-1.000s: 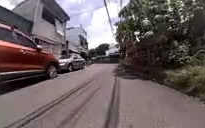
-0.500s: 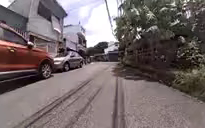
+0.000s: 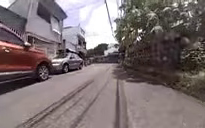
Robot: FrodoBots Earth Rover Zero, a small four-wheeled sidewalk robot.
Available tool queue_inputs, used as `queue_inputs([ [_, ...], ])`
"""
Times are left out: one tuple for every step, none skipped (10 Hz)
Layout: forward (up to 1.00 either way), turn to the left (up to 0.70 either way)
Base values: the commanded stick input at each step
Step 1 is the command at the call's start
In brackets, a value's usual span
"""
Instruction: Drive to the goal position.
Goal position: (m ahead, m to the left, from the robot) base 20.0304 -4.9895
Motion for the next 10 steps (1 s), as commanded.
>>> queue_inputs([
  [0.7, 0.0],
  [0.7, 0.0],
  [0.7, 0.0],
  [0.7, 0.0],
  [0.7, 0.0],
  [0.7, 0.0],
  [0.7, 0.0],
  [0.7, 0.0],
  [0.7, 0.0],
  [0.7, 0.0],
])
